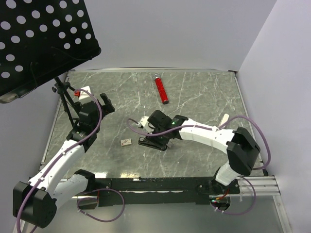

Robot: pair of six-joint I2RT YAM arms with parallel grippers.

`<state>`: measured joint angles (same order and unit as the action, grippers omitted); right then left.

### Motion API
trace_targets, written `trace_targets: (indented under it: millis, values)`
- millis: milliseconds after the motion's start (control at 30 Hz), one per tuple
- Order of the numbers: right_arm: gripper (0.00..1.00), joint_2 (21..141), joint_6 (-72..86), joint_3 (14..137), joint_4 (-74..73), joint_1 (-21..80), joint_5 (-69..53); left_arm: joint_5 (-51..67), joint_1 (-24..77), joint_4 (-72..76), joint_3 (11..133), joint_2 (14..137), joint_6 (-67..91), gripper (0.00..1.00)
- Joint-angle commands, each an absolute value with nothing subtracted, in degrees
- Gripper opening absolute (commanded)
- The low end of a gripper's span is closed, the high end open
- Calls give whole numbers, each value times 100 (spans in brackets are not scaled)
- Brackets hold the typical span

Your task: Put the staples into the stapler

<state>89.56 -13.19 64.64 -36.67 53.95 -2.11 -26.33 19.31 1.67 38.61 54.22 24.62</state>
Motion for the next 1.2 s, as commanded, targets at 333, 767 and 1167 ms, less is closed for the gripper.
trace_targets:
  millis: [333,767,1167]
  values:
    - [24,9791,-1653,7058,-4157,5704,211,-2575,1978,659,3832,5282,2241,99]
    - [14,10379,-1143,6680,-4104,5836,-535,-2566,1995,677,3806,5309,2224,99]
    - [12,10811,-686,6644,-4341,6091,-571,-2566,2039,677,3797,5370,2215,99]
